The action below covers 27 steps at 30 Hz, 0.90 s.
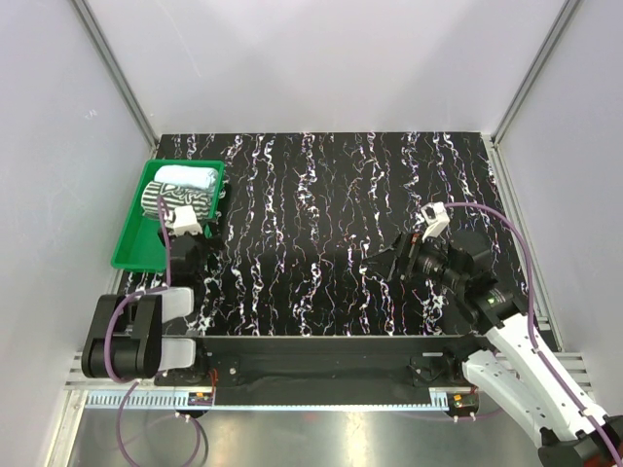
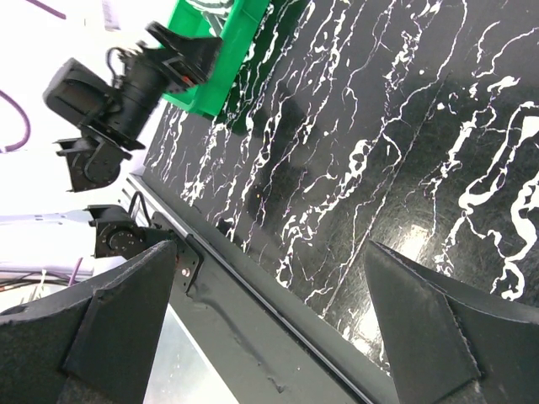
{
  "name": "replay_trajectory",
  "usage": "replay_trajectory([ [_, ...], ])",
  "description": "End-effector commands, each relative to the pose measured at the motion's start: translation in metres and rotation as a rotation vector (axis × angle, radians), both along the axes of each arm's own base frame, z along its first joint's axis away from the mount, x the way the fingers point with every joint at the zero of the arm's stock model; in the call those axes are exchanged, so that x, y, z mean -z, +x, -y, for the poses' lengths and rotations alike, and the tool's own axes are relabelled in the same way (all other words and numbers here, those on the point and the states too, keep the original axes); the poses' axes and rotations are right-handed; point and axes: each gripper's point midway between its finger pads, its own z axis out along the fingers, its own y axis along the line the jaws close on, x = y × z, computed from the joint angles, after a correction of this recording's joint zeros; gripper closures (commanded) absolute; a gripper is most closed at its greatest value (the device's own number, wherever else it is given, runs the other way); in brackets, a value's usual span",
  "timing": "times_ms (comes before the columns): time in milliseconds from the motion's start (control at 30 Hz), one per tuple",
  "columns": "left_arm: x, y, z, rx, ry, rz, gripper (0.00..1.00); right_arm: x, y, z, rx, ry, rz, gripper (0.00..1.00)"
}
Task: Roll the towels
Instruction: Place the rolled towel into the container
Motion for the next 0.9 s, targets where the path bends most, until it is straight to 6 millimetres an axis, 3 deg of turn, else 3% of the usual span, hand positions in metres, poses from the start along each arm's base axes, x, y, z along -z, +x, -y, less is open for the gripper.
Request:
replay_trajectory([
  [0, -0.03, 0.013, -0.002, 0.013, 0.034, 0.127, 0.01, -0.037, 0.002, -0.003, -0.004, 0.042, 0.104, 0.0],
  [300, -0.032, 0.014, -0.001, 0.016, 0.037, 0.136, 0.01, -0.042, 0.001, -0.002, 0.009, 0.065, 0.097, 0.0],
  [533, -0.032, 0.014, -0.001, 0.016, 0.035, 0.133, 0.01, -0.041, 0.014, 0.014, 0.137, 0.04, 0.114, 0.0],
  [867, -0.032, 0.014, -0.001, 0.016, 0.035, 0.135, 0.01, -0.05, 0.017, 0.015, 0.136, -0.003, 0.077, 0.0],
])
